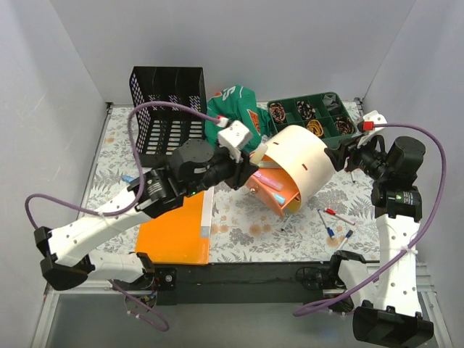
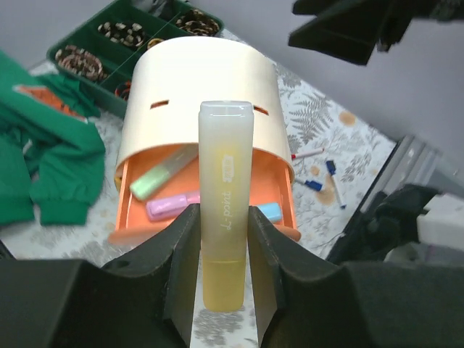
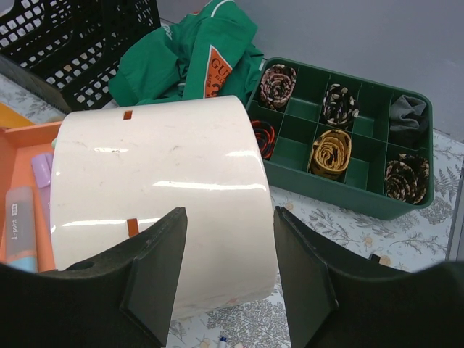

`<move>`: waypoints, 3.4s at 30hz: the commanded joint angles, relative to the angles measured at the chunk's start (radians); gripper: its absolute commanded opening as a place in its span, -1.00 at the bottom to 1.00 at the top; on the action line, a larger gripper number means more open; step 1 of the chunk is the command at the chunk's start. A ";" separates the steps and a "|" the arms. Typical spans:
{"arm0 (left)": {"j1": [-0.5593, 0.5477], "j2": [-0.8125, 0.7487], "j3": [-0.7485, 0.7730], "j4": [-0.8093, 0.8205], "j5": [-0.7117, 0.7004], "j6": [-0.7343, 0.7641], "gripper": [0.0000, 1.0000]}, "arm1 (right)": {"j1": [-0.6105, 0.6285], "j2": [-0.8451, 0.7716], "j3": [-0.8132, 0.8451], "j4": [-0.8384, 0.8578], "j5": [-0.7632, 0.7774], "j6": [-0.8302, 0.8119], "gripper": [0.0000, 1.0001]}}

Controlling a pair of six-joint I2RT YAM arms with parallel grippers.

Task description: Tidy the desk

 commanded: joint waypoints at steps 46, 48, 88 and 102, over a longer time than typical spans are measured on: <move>0.197 0.270 0.032 0.161 0.576 0.797 -0.05 | -0.037 -0.031 -0.030 0.051 -0.072 0.013 0.21; 0.197 0.238 0.032 0.194 0.570 0.759 -0.01 | -0.037 -0.029 -0.028 0.050 -0.118 -0.013 0.21; 0.218 -0.682 -0.807 0.207 -0.238 0.070 0.97 | 1.074 0.483 0.498 -0.576 0.424 -0.553 -0.82; 0.218 -0.659 -0.804 0.205 -0.201 0.069 0.97 | 0.971 0.456 0.489 -0.607 0.578 -0.577 -0.81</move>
